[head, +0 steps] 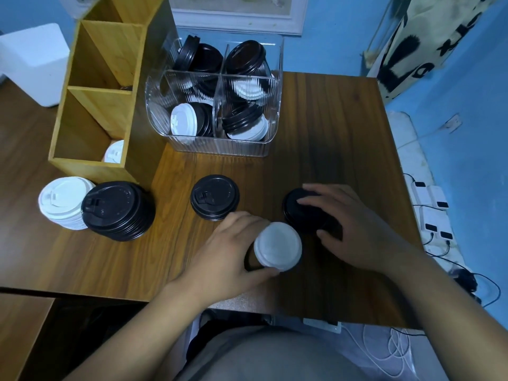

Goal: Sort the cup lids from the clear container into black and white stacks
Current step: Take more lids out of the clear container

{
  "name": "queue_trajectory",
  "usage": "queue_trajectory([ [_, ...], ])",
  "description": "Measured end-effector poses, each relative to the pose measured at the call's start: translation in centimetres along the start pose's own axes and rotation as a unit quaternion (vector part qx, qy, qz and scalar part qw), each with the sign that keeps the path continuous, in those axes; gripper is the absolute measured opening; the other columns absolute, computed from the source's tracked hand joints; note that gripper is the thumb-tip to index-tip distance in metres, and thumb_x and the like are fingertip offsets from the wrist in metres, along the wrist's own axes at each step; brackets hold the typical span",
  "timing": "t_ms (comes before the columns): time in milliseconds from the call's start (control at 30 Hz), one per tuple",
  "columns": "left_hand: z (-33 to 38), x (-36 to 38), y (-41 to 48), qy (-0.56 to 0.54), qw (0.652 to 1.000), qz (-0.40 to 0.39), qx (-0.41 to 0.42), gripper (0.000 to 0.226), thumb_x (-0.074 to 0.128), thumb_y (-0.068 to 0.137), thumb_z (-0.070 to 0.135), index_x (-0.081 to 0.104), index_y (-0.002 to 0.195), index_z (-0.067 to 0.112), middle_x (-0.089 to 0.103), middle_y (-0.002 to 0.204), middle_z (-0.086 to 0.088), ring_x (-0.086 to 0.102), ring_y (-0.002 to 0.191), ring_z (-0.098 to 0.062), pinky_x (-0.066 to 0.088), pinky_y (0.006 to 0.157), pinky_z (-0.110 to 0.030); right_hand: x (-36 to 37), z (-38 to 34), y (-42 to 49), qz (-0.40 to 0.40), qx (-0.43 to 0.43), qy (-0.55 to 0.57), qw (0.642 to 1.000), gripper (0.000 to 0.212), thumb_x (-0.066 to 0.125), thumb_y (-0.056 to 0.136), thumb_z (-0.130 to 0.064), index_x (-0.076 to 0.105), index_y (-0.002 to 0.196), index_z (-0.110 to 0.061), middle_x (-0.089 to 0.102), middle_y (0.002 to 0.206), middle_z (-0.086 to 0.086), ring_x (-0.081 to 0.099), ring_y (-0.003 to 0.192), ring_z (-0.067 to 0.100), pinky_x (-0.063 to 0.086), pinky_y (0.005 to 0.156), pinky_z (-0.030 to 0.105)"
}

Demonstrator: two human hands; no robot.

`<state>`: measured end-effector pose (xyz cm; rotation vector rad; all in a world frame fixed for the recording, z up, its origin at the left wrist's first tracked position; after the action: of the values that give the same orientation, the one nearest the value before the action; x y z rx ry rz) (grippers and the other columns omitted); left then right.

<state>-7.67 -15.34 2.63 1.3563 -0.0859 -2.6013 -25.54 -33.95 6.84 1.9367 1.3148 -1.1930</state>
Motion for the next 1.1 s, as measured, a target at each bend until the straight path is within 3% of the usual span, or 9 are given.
queue_trajectory([
  [100,0.0,-0.8,0.4,0.053,0.998,0.011,-0.014,0.078,0.074,0.081,0.062,0.056,0.142,0.017,0.056,0.135,0.009,0.043,0.131,-0.013,0.042,0.109,-0.032,0.0,0.8,2.1,-0.107,-0.007,-0.031,0.994,0.079,0.068,0.087,-0.013,0.031,0.149,-0.047,0.009,0.162,-0.026,-0.006,0.150,-0.001,0.013,0.122,0.039],
  [200,0.5,-1.3,1.6,0.115,0.993,0.012,-0.029,0.079,0.069,0.081,0.065,0.056,0.142,0.018,0.053,0.142,0.007,0.041,0.131,-0.018,0.045,0.105,-0.039,-0.5,1.2,2.7,-0.119,0.008,-0.074,0.990,0.077,0.072,0.088,-0.032,0.029,0.150,-0.048,0.017,0.161,-0.019,0.007,0.149,0.008,0.023,0.122,0.047],
  [300,0.9,-1.7,3.0,0.151,0.987,0.006,-0.047,0.082,0.065,0.079,0.066,0.053,0.145,0.018,0.044,0.151,0.005,0.035,0.135,-0.022,0.043,0.104,-0.043,-1.1,1.5,2.5,-0.086,0.067,-0.148,0.983,0.083,0.067,0.082,-0.063,0.025,0.151,-0.045,0.026,0.152,-0.011,0.023,0.140,0.015,0.036,0.113,0.044],
  [400,0.6,-2.8,3.6,0.162,0.985,0.023,-0.046,0.088,0.066,0.078,0.067,0.049,0.149,0.018,0.041,0.155,0.007,0.033,0.138,-0.022,0.040,0.106,-0.041,-0.9,1.8,2.0,-0.087,0.079,-0.128,0.985,0.085,0.064,0.083,-0.065,0.021,0.153,-0.042,0.020,0.156,-0.012,0.018,0.143,0.015,0.033,0.116,0.045],
  [500,-1.4,-5.0,3.0,0.150,0.984,0.071,-0.064,0.091,0.075,0.077,0.061,0.046,0.151,0.016,0.044,0.151,0.005,0.032,0.141,-0.023,0.035,0.113,-0.040,-1.3,1.8,1.7,-0.084,0.084,-0.064,0.991,0.080,0.070,0.086,-0.049,0.026,0.153,-0.040,0.028,0.157,-0.014,0.018,0.144,0.010,0.028,0.118,0.041],
  [667,-5.4,-5.2,0.7,0.066,0.983,0.084,-0.151,0.100,0.088,0.076,0.043,0.034,0.155,0.011,0.043,0.151,-0.002,0.033,0.144,-0.021,0.026,0.121,-0.031,-2.8,0.1,3.0,0.057,0.097,-0.029,0.993,0.079,0.075,0.076,-0.058,0.042,0.144,-0.034,0.049,0.143,-0.010,0.041,0.132,0.014,0.041,0.106,0.039],
  [767,-5.9,-4.6,0.3,0.000,0.981,0.100,-0.164,0.105,0.091,0.074,0.039,0.031,0.157,0.016,0.045,0.149,0.003,0.036,0.139,-0.014,0.025,0.116,-0.023,-2.0,-3.5,4.9,0.098,0.046,-0.001,0.994,0.077,0.076,0.074,-0.059,0.046,0.141,-0.034,0.051,0.138,-0.013,0.040,0.125,0.005,0.036,0.100,0.026],
  [1000,-6.1,-3.6,-0.1,-0.090,0.978,0.104,-0.159,0.136,0.097,0.063,0.041,0.008,0.163,0.022,0.045,0.143,0.013,0.040,0.137,-0.006,0.028,0.114,-0.020,2.1,-9.2,9.8,0.032,-0.021,-0.039,0.998,0.076,0.071,0.077,-0.065,0.050,0.141,-0.030,0.052,0.140,-0.010,0.041,0.126,0.011,0.034,0.099,0.027],
  [1100,-6.3,-3.7,0.0,-0.103,0.975,0.107,-0.164,0.142,0.098,0.061,0.042,0.001,0.164,0.025,0.044,0.145,0.011,0.041,0.138,-0.008,0.032,0.116,-0.028,3.2,-9.8,10.8,-0.005,-0.022,-0.059,0.998,0.078,0.071,0.076,-0.066,0.050,0.141,-0.028,0.052,0.139,-0.008,0.042,0.122,0.013,0.034,0.097,0.027],
])
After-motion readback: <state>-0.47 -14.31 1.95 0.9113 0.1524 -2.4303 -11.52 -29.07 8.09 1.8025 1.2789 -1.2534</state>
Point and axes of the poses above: each hand's wrist, its own y-axis towards the middle knuckle, its own x-axis out of the palm, z = x × y, the point moved 2 cm from there along y, towards the middle knuckle
